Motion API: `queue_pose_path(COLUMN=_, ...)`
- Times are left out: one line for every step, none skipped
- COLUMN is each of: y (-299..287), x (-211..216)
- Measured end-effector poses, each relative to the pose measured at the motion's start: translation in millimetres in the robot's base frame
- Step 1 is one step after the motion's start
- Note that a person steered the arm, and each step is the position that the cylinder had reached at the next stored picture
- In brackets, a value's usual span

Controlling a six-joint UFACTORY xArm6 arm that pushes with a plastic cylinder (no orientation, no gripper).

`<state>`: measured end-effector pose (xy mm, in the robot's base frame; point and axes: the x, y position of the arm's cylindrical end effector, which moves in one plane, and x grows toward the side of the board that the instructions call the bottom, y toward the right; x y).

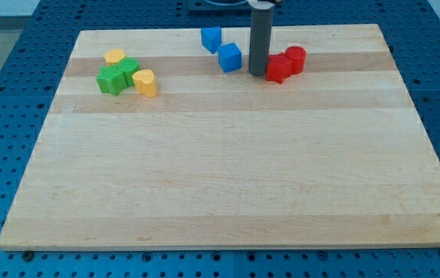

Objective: Push the blue cube to the blue triangle

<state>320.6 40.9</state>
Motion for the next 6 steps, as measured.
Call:
queue_pose_path(y=-27, x=2)
queue_pose_path(y=-35, x=-1)
queue_pose_path(y=-38, x=-10)
queue_pose_path(y=-46, x=-23)
queue_pose_path(y=-55, x=-35)
queue_pose_path(y=-61, x=-35)
